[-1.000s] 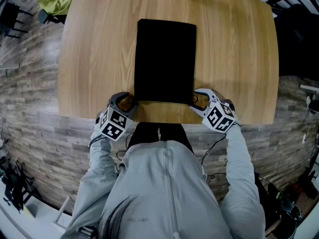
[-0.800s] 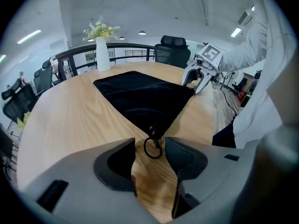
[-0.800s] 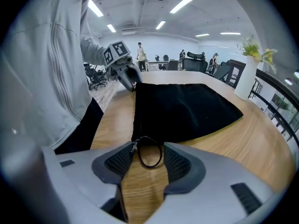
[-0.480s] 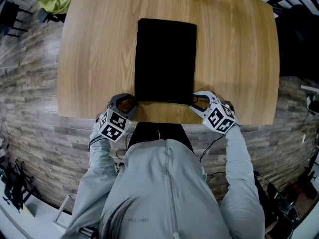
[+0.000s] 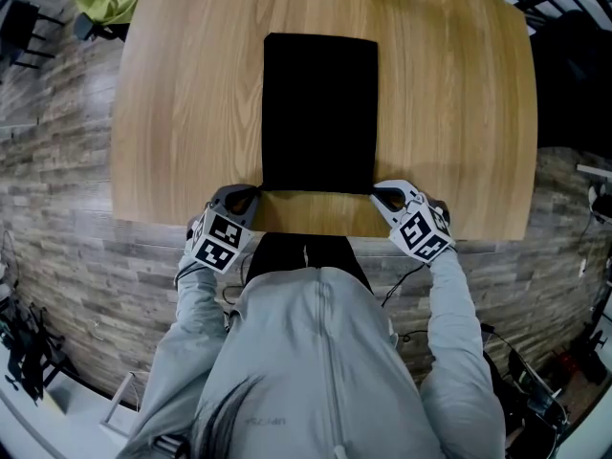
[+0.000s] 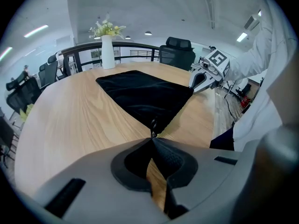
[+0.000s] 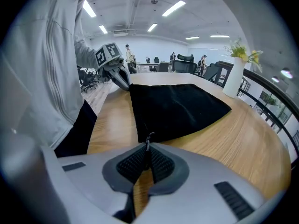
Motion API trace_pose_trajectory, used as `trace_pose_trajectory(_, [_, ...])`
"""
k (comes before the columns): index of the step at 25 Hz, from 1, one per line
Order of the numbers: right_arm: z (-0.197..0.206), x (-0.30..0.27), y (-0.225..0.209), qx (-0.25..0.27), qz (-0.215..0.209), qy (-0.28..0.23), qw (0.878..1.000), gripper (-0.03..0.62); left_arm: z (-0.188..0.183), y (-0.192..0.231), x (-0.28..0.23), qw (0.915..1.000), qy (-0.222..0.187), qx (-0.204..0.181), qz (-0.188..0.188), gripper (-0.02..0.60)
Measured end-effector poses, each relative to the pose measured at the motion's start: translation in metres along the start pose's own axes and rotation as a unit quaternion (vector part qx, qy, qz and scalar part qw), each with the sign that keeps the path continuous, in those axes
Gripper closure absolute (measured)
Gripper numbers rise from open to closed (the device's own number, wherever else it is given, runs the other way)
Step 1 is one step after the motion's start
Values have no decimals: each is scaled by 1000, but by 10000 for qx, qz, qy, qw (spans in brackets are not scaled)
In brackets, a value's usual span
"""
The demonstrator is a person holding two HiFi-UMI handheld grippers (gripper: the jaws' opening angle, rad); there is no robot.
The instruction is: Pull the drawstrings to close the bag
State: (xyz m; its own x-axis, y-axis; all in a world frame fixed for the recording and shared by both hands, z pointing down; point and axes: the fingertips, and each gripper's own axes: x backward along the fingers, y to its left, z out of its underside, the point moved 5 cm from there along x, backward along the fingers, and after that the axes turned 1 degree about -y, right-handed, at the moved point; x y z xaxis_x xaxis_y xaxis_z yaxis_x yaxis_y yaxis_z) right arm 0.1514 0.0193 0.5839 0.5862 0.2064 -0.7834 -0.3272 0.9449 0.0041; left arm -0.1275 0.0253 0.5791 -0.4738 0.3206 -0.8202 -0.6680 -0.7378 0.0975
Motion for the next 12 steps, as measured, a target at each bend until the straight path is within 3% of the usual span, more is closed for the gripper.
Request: trace_pose_trajectory(12, [0, 12, -5, -404, 703, 37, 9967, 568, -1, 1, 0, 9977, 33, 390, -549, 552])
